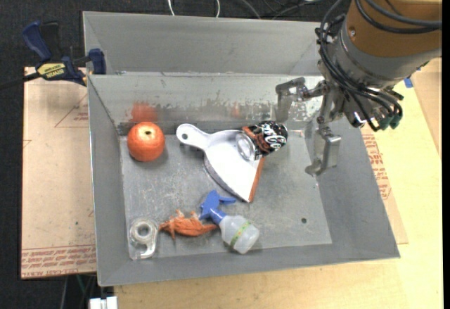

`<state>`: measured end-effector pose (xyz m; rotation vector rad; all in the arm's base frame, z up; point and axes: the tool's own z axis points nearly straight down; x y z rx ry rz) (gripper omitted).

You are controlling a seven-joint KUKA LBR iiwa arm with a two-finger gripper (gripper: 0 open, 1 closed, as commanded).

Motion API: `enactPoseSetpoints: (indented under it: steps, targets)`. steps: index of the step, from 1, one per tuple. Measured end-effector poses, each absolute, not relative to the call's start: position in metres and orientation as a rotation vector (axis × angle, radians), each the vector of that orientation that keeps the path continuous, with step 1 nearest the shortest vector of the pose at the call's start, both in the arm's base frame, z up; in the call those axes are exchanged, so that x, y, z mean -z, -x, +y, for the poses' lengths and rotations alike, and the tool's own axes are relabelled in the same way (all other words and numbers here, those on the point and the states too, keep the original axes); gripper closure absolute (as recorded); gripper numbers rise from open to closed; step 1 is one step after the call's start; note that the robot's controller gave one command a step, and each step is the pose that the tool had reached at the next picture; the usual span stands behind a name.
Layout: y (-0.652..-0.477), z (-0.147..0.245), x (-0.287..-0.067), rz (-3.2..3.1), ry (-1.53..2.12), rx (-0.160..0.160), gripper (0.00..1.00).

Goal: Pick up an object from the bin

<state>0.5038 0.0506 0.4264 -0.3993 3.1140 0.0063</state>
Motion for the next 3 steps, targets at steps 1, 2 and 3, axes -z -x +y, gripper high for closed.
enactPoseSetpoints:
  steps: [1,2,3]
  targets:
    - [-0.529,0.05,-0.407,3.112,0.261,-0.006,0.0]
    - [-0.528,0.05,-0.404,3.131,0.027,-0.007,0.0]
    - [-0.565,0.054,-0.459,3.12,-0.064,-0.009,0.0]
